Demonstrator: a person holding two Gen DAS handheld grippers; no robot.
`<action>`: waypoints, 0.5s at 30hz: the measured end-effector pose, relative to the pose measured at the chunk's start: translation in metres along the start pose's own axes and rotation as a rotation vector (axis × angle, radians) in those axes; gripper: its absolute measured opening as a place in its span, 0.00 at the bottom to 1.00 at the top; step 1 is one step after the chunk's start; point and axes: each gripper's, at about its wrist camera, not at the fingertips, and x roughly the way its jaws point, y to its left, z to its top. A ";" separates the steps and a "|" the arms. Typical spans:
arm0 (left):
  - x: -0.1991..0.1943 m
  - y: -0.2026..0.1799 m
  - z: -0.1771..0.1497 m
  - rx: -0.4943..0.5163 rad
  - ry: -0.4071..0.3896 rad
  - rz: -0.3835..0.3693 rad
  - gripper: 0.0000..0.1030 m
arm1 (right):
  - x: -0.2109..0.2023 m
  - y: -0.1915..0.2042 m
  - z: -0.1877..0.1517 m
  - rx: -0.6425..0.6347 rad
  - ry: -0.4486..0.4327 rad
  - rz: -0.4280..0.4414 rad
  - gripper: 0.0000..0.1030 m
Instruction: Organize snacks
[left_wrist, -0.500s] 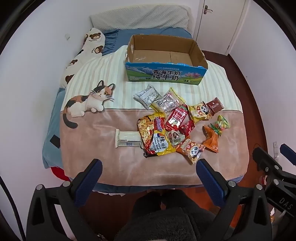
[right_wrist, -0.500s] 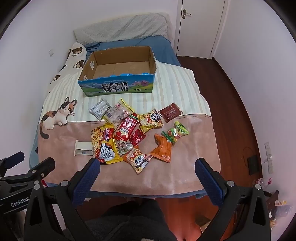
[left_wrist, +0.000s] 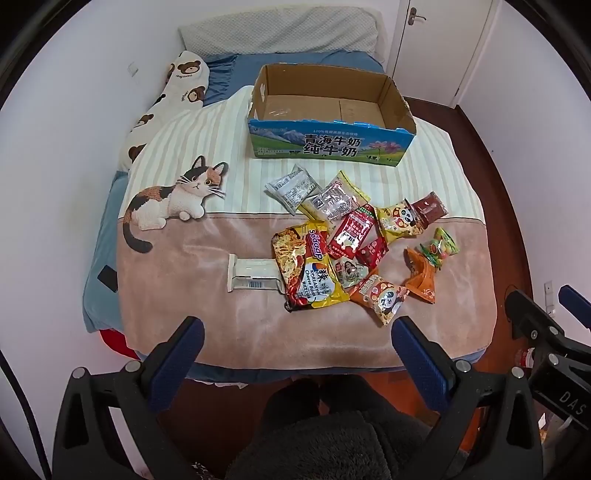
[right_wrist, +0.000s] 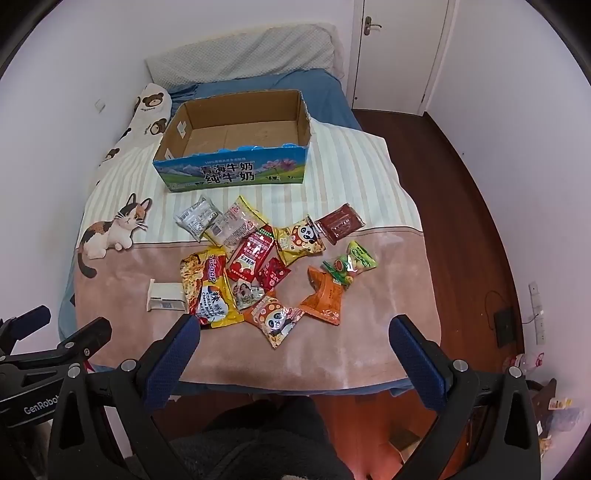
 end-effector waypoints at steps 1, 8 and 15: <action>0.000 0.000 0.000 0.000 0.000 0.001 1.00 | -0.001 0.001 0.000 -0.001 0.000 0.000 1.00; 0.000 0.000 0.001 0.001 0.001 0.001 1.00 | 0.001 0.000 0.002 0.002 0.004 0.000 1.00; 0.001 -0.001 0.002 0.000 0.004 0.000 1.00 | 0.005 0.003 0.001 0.001 0.005 -0.009 1.00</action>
